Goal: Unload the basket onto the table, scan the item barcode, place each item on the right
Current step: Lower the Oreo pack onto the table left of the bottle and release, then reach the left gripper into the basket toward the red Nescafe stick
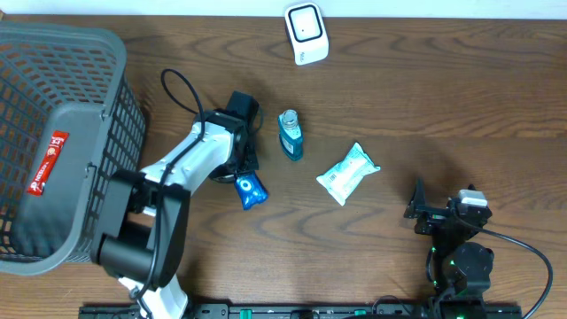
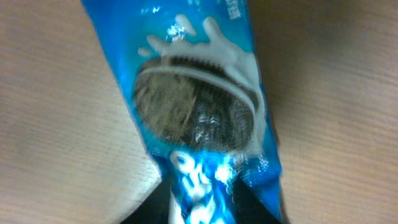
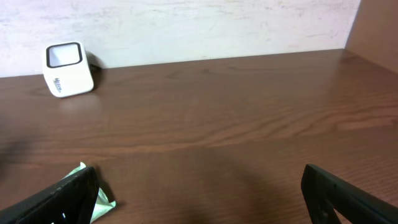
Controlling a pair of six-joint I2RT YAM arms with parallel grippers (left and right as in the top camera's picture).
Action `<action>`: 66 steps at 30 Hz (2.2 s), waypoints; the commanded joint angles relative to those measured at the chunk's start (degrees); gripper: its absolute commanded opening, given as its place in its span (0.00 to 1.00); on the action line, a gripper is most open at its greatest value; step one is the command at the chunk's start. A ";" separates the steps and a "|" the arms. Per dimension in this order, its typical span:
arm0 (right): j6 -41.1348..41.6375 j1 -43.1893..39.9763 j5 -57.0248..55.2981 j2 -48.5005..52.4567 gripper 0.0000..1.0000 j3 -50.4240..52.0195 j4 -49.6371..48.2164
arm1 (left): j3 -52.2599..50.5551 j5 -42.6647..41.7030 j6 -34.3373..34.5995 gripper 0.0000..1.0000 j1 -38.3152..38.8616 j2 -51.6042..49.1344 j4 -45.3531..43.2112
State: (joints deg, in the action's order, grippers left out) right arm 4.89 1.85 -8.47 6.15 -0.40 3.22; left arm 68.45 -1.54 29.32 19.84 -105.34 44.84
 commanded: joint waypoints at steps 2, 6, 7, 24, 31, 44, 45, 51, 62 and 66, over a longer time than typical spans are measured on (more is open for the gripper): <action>-0.70 0.50 -0.22 -0.13 0.99 0.09 0.24 | 9.92 -0.26 -3.61 0.71 -0.22 10.95 4.20; -0.70 0.50 -0.22 -0.13 0.99 0.09 0.24 | 18.40 7.45 -4.22 0.81 -0.22 20.48 8.52; -0.70 0.50 -0.22 -0.13 0.99 0.09 0.24 | 19.87 10.40 -4.20 0.82 -0.37 22.58 8.94; -0.70 0.50 -0.22 -0.13 0.99 0.09 0.24 | 20.55 24.68 30.08 0.98 -42.62 29.16 16.20; -0.70 0.50 -0.22 -0.13 0.99 0.09 0.24 | 20.55 22.97 23.04 0.98 -50.66 15.08 15.93; -0.70 0.50 -0.22 -0.13 0.99 0.09 0.22 | 20.55 23.06 34.25 0.98 -51.76 -7.17 6.23; -0.70 0.50 -0.22 -0.13 0.99 0.09 0.22 | 20.55 23.19 32.76 0.98 -51.76 -8.11 4.68; -0.70 0.50 -0.22 -0.13 0.99 0.09 0.24 | 20.55 23.26 28.79 0.97 -51.78 -14.36 -2.38; -0.70 0.50 -0.22 -0.13 0.99 0.09 0.24 | 20.50 23.65 29.03 0.98 -52.35 -21.29 -7.67; -0.70 0.50 -0.22 -0.13 0.99 0.09 0.24 | 20.50 23.65 28.98 0.94 -52.70 -23.41 -7.54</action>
State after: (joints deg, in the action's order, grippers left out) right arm 4.89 1.85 -8.47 6.15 -0.40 3.25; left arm 89.80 22.48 59.68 -31.51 -123.28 36.69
